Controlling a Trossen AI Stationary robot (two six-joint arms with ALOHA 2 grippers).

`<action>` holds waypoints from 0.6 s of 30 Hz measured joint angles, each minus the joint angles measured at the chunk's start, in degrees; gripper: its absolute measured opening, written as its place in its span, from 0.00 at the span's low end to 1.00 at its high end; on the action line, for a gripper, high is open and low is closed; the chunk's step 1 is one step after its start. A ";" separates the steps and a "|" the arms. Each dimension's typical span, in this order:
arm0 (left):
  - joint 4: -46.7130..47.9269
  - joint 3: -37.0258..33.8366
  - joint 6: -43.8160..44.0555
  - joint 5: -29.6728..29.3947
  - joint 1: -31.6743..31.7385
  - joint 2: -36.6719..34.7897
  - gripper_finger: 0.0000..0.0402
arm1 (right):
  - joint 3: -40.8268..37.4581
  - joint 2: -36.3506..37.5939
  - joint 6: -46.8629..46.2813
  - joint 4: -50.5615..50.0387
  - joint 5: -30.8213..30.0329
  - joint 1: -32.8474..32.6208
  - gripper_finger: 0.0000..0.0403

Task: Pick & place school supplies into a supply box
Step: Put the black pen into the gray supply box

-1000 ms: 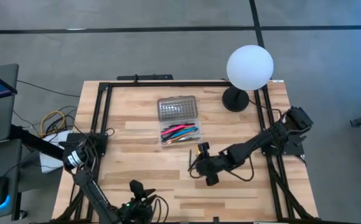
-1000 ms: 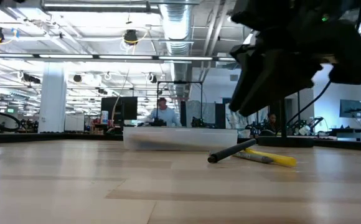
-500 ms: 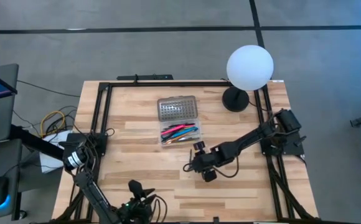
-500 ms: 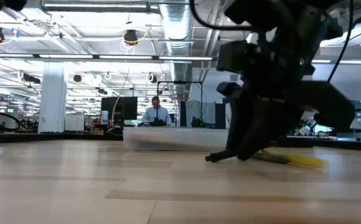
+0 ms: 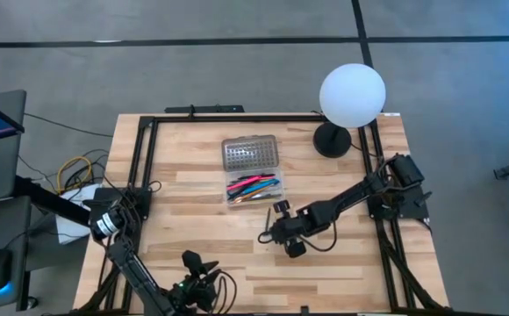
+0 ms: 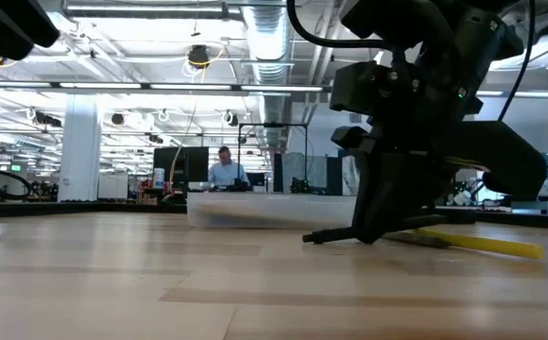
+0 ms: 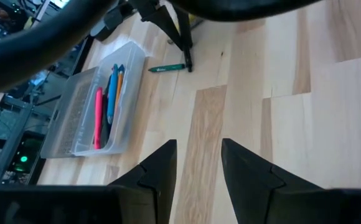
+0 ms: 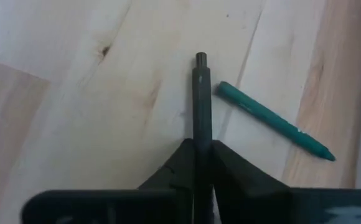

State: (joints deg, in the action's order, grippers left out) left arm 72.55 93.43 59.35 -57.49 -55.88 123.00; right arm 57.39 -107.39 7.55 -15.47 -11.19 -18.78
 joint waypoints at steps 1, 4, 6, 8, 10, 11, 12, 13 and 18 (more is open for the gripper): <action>0.00 0.00 0.00 0.00 0.00 0.00 0.30 | -0.01 0.00 0.01 -0.07 -0.36 -0.15 0.05; 0.00 0.00 0.00 0.00 0.00 0.00 0.30 | 0.26 -0.03 0.00 -0.23 -2.09 -0.71 0.03; 0.00 0.00 0.00 0.02 0.02 0.00 0.30 | 0.65 -0.18 0.00 -0.70 -3.69 -1.21 0.06; 0.00 0.00 0.00 0.02 0.02 0.00 0.30 | 1.11 -0.29 -0.02 -1.20 -4.99 -1.59 0.09; 0.00 0.00 0.00 0.02 0.04 0.00 0.30 | 1.54 -0.39 0.02 -1.83 -6.94 -2.07 0.10; 0.00 0.00 0.00 0.02 0.03 0.00 0.30 | 1.83 -0.43 0.03 -2.00 -7.67 -2.20 0.10; 0.00 0.00 0.00 0.04 0.02 0.00 0.30 | 2.12 -0.43 0.03 -1.84 -8.44 -2.33 0.09; 0.00 0.00 0.00 0.04 0.02 0.00 0.30 | 2.42 -0.39 0.02 -1.55 -9.04 -2.58 0.08; 0.00 0.00 0.00 0.04 0.02 0.00 0.30 | 3.43 -0.37 0.01 -2.37 -10.38 -4.09 0.03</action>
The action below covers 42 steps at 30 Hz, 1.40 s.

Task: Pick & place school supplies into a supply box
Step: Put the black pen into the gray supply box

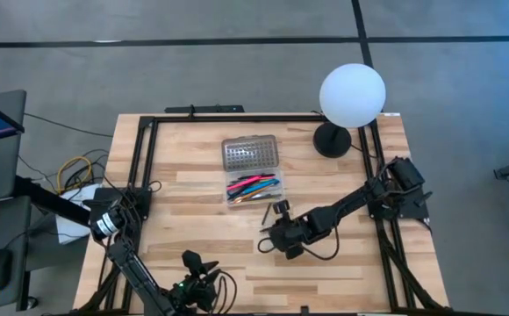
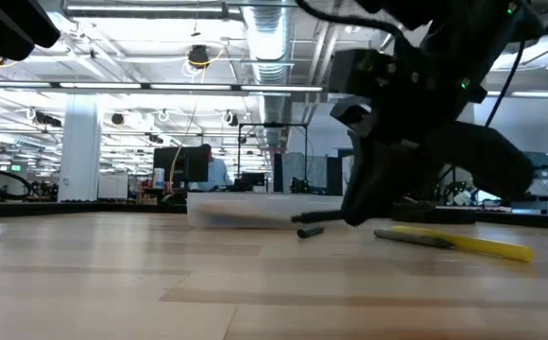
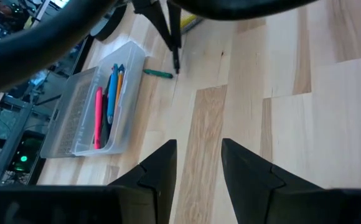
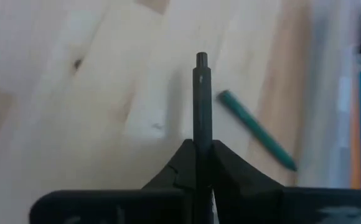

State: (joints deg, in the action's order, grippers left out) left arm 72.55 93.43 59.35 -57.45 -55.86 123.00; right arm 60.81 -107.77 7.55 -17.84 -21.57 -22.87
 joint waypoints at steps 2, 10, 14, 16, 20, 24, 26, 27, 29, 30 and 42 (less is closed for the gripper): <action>0.00 0.00 0.00 0.00 0.01 0.00 0.30 | 0.11 0.04 -0.02 0.13 -2.98 -0.82 0.04; 0.00 0.00 0.00 -0.04 0.00 0.00 0.30 | 0.11 0.09 -0.02 0.21 -9.59 -2.25 0.08; 0.00 0.00 0.00 -0.04 0.00 -0.02 0.30 | 0.11 0.11 0.04 0.30 -14.10 -1.85 0.03; 0.00 0.00 0.00 -0.07 0.00 -0.02 0.30 | 0.14 0.11 0.06 0.48 -17.09 -1.38 0.03; 0.00 0.00 0.00 -0.47 0.00 -0.02 0.30 | 0.18 0.20 0.50 1.63 -24.08 0.44 0.07; 0.02 0.00 -0.02 -1.33 0.00 -0.02 0.30 | 0.18 0.22 4.75 5.68 -28.65 3.49 0.08; 0.01 0.00 -0.02 -1.73 0.00 -0.02 0.30 | 0.20 0.22 7.49 8.47 -28.24 5.54 0.07; 0.02 0.00 -0.02 -1.81 0.00 -0.02 0.30 | 0.19 0.22 8.79 9.87 -27.54 6.65 0.06; 0.02 0.00 -0.02 -1.81 0.00 -0.02 0.30 | 0.20 0.22 10.75 12.16 -24.83 8.75 0.05; 0.02 0.00 -0.02 -1.81 0.00 -0.02 0.30 | 0.20 0.22 11.34 13.15 -22.93 9.76 0.04; 0.02 0.00 -0.04 -1.80 0.00 -0.04 0.30 | 0.20 0.22 12.48 23.18 -10.98 14.40 0.11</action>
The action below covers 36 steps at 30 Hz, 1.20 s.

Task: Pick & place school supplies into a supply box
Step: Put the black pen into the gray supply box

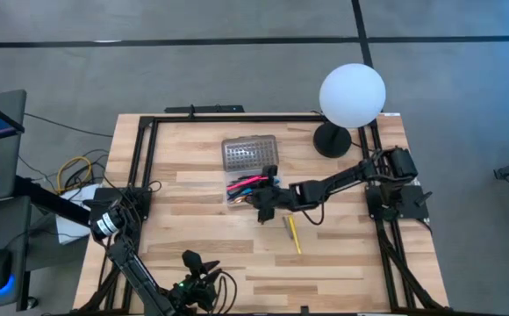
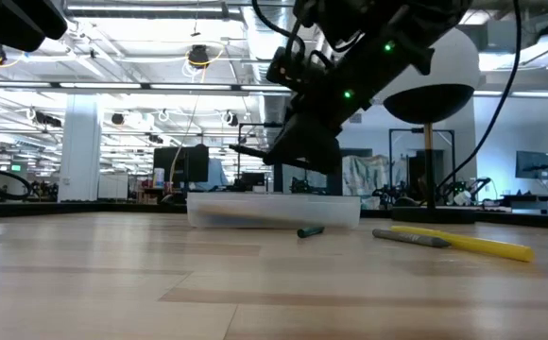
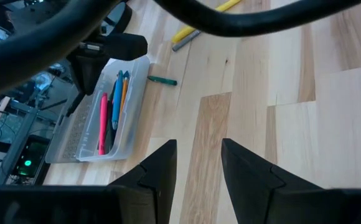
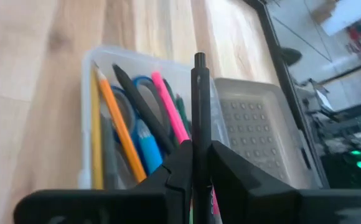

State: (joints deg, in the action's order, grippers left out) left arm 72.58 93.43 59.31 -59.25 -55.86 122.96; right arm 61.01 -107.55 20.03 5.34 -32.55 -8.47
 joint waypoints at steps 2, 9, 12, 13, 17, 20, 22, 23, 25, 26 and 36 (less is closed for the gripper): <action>0.00 0.00 0.00 0.03 0.00 0.00 0.30 | 0.00 0.00 0.02 0.45 1.19 0.00 0.10; 0.00 0.00 0.00 0.03 0.00 0.00 0.30 | 0.00 0.00 -0.02 0.74 1.42 0.00 0.10; 0.00 0.00 0.00 0.05 0.00 0.00 0.30 | 0.00 0.00 -0.02 0.74 1.47 0.00 0.11; 0.00 0.00 0.00 0.05 0.00 0.00 0.30 | 0.00 0.00 -0.04 0.74 1.55 0.00 0.12; 0.00 0.00 0.00 0.05 0.00 0.00 0.30 | 0.00 0.00 -0.04 0.74 1.91 0.00 0.12; 0.00 0.00 0.00 0.06 0.00 0.00 0.30 | 0.00 0.00 -0.07 0.74 3.10 0.00 0.12; 0.00 0.00 0.00 0.07 0.00 0.00 0.30 | 0.00 0.00 -0.07 0.74 3.19 0.00 0.12; 0.00 0.00 0.00 0.07 0.00 0.00 0.30 | 0.00 0.00 -0.07 0.74 3.23 0.00 0.12; 0.00 0.00 0.00 0.07 0.00 0.00 0.30 | 0.00 0.00 -0.07 0.74 3.23 0.00 0.12; 0.00 0.00 0.00 0.09 0.00 0.00 0.30 | 0.00 0.00 -0.07 0.75 3.23 0.00 0.12; 0.02 0.00 0.00 0.14 0.00 -0.02 0.30 | 0.00 0.00 -0.10 0.76 4.15 0.00 0.12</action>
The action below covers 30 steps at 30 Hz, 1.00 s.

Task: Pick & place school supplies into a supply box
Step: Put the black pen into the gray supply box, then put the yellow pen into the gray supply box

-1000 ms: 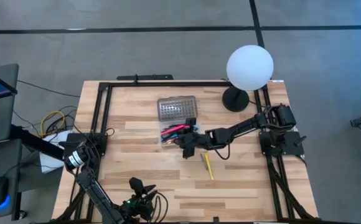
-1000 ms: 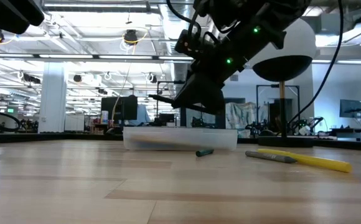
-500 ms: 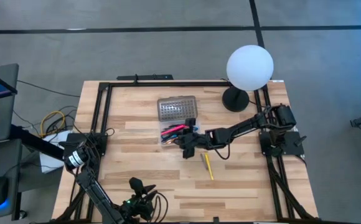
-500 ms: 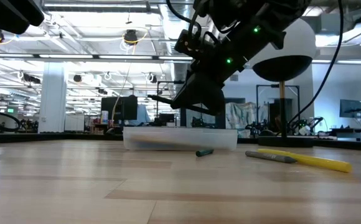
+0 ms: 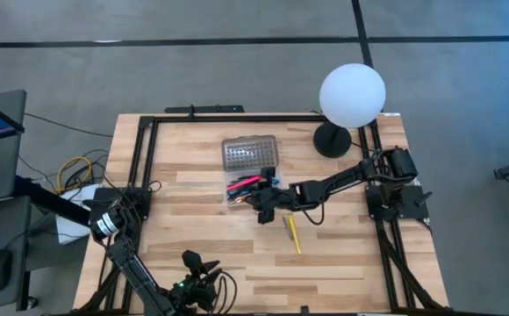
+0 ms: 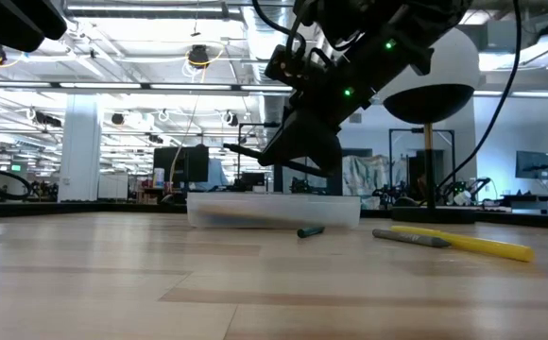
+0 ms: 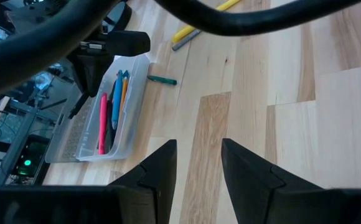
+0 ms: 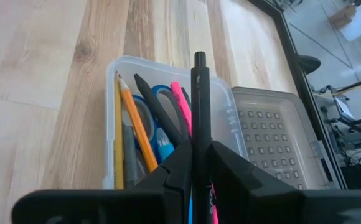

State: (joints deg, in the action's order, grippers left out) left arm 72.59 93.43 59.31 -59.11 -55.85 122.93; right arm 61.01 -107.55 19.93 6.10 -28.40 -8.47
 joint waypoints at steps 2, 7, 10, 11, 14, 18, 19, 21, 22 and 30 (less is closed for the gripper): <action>0.00 0.00 0.00 0.00 0.00 0.00 0.30 | 0.00 0.00 0.02 -0.02 0.01 0.00 0.12; 0.00 0.00 0.00 0.00 0.00 0.00 0.30 | 0.00 0.00 0.00 0.00 0.04 0.00 0.12; 0.00 0.00 -0.02 0.00 0.00 0.00 0.30 | 0.00 0.00 0.00 0.00 0.04 0.00 0.12; 0.00 0.00 -0.02 0.00 0.00 0.00 0.30 | 0.00 0.00 -0.03 0.00 0.04 0.00 0.12; 0.00 0.00 -0.07 -0.06 0.00 0.00 0.30 | 0.00 0.00 -0.44 0.00 0.18 0.15 0.12; 0.05 0.00 -0.24 -0.09 0.00 0.00 0.30 | 0.00 0.00 -0.46 -0.04 1.66 0.40 0.12; 0.05 0.00 -0.26 -0.10 0.00 0.00 0.30 | 0.00 0.00 -0.46 -0.04 1.70 0.42 0.12; 0.14 0.00 -0.26 -0.11 0.00 0.00 0.30 | 0.00 0.00 -0.50 -0.04 1.76 0.39 0.12; 0.16 0.00 -0.28 -0.11 0.00 0.00 0.30 | 0.00 0.00 -0.48 -0.04 1.86 0.39 0.13; 0.18 0.00 -0.31 -0.13 0.00 0.00 0.30 | 0.00 0.00 -0.51 -0.06 1.54 0.38 0.28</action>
State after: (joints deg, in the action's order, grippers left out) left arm 72.77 93.43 59.00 -59.24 -55.86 122.93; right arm 61.01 -107.55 19.42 6.04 -26.86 -8.09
